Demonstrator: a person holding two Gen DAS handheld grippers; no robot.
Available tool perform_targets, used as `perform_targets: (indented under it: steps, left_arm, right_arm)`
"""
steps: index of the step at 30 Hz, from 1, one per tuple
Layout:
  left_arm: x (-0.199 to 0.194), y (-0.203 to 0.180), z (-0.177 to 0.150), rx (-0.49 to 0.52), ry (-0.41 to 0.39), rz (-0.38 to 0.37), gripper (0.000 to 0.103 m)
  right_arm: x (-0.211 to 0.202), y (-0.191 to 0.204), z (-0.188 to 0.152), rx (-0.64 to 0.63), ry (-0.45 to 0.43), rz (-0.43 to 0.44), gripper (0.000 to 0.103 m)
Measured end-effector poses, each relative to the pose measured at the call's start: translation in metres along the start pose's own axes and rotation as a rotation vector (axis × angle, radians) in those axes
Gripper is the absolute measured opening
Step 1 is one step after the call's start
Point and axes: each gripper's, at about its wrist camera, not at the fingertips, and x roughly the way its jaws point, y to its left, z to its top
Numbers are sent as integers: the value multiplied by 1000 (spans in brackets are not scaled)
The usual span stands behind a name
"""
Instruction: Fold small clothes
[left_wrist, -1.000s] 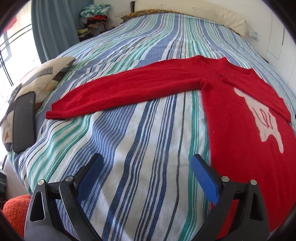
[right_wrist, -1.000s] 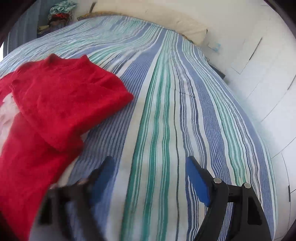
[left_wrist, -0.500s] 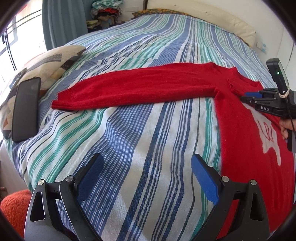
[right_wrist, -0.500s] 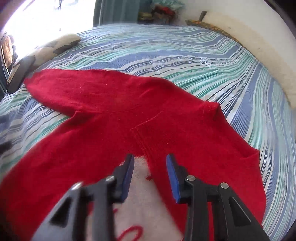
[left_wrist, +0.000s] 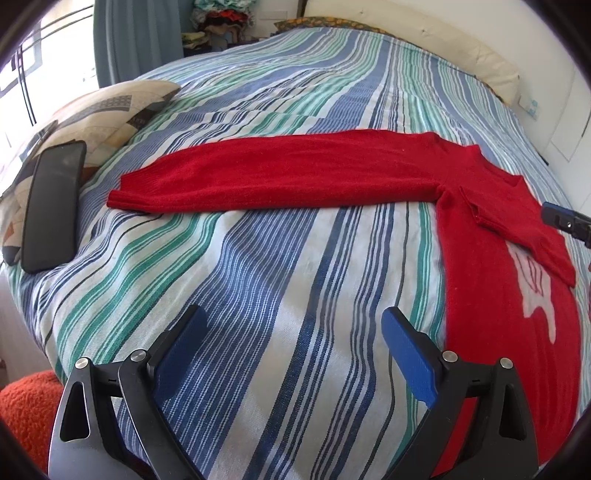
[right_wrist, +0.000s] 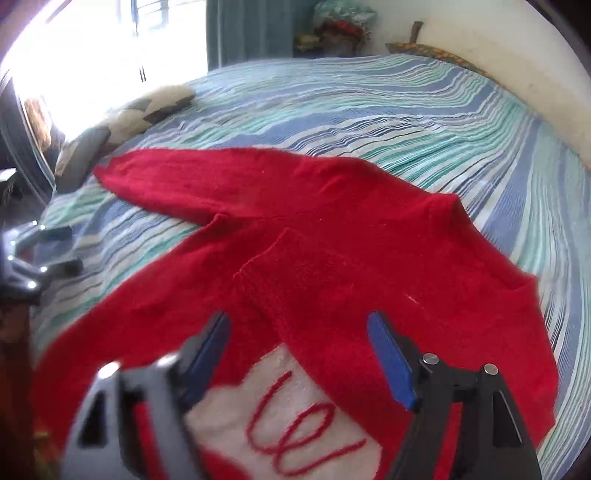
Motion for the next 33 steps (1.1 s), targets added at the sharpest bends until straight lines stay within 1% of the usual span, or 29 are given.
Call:
perform_targets:
  steps: [2,3,4,5,6,7,8,9,10,11,13,14,15,17,18,20,21,22,24,26,28,29,31,33]
  left_arm:
    - [0,0,-1,6,0,2,96]
    - [2,-2,-1,12,2,7,96]
    - [3,-3,-2,20,6,12,96]
    - [5,-6,-3,31,9,18,96]
    - [6,-8,-4,43,12,27,96]
    - [7,-11,-5,56,15,36,96]
    - [8,-13,-7,67,18,46,96]
    - [8,-14,-9,77,18,54,96]
    - [9,-16,-11,85,16,59,96]
    - [9,-18,-12,95,14,62,97]
    - [10,-21,-13,118,12,66,97]
    - [10,-21,-13,119,12,66,97]
    - [10,-19,-12,112,13,60,97]
    - [10,-14,-13,83,22,41,97]
    - [10,-11,-12,72,26,29,97]
    - [7,-7,-11,53,29,8,97]
    - [6,-4,-9,38,33,-13,97]
    - [5,1,-6,12,40,-39,97]
    - [6,16,5,-76,46,-89,97]
    - [10,39,18,-212,40,-124,97]
    - [19,63,29,-345,32,-159,97]
    - [27,74,35,-395,38,-164,97]
    - [44,91,43,-479,52,-154,96]
    - [55,104,51,-543,43,-156,96]
  right_arm:
    - [-34,-32,-15,193,-96,40,74]
    - [-47,-50,-27,291,-122,69,72]
    - [-55,-70,-43,386,-129,84,69]
    - [-59,-89,-62,464,-110,63,66]
    - [-56,-107,-82,520,-48,-3,64]
    - [-49,-125,-105,554,53,-112,59]
    - [-46,-140,-126,569,145,-229,33]
    - [-55,-147,-140,568,142,-273,23]
    - [-70,-146,-144,564,102,-295,22]
    - [-85,-141,-145,566,71,-311,25]
    - [-109,-121,-142,555,4,-240,30]
    - [-117,-107,-140,532,-20,-214,40]
    - [-124,-92,-140,506,-28,-206,51]
    - [-131,-64,-151,468,-31,-215,59]
    - [-132,-53,-161,454,-31,-236,60]
    - [-128,-36,-187,434,1,-330,62]
    - [-124,-33,-204,447,31,-378,62]
    - [-123,-33,-220,476,52,-406,62]
    - [-131,-38,-256,563,18,-408,67]
    - [-144,-45,-279,656,-7,-421,70]
    - [-152,-52,-286,725,-38,-394,70]
    - [-153,-54,-288,739,-46,-382,72]
    - [-151,-54,-288,731,-51,-376,74]
    - [-148,-50,-287,708,-55,-394,79]
